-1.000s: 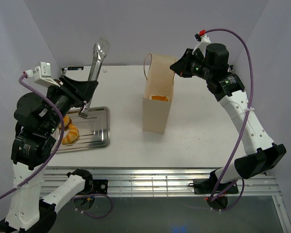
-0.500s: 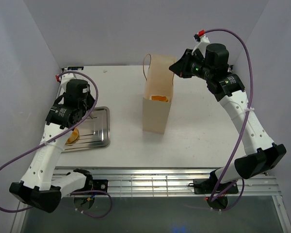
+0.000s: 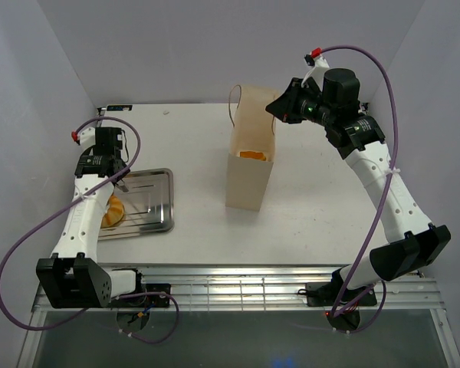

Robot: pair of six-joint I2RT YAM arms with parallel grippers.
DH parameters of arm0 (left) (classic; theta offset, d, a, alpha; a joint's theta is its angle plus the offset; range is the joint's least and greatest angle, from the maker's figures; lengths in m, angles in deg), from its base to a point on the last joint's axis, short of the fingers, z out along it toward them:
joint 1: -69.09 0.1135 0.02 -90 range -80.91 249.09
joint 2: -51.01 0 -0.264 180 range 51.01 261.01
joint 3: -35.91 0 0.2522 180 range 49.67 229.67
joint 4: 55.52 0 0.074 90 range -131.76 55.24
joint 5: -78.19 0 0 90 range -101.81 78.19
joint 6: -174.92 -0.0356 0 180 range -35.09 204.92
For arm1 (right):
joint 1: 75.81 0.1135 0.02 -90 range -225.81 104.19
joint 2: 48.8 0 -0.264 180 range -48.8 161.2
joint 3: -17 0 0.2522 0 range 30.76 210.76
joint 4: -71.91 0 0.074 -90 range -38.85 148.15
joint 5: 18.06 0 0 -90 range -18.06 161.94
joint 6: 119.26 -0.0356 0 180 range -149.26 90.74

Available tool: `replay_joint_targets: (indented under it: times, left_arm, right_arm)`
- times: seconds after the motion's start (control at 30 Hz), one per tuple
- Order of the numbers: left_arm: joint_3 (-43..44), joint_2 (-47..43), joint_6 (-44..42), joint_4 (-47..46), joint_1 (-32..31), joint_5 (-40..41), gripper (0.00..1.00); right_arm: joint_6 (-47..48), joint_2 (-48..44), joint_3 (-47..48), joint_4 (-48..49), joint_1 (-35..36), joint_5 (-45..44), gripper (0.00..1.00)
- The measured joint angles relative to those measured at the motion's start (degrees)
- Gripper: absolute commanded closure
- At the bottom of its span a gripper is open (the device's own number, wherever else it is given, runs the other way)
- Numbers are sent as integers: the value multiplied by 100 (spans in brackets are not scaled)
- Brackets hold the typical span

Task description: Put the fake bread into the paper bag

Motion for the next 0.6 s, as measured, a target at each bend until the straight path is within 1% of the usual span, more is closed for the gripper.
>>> replay_joint_targets:
  times: [0.3, 0.6]
  left_arm:
    - [-249, 540, 278, -15, 210, -39, 47]
    - [-424, 610, 321, -74, 210, 46, 46]
  right_arm:
    - [11, 37, 0, -2, 0, 20, 92]
    - [-13, 37, -35, 15, 0, 48, 92]
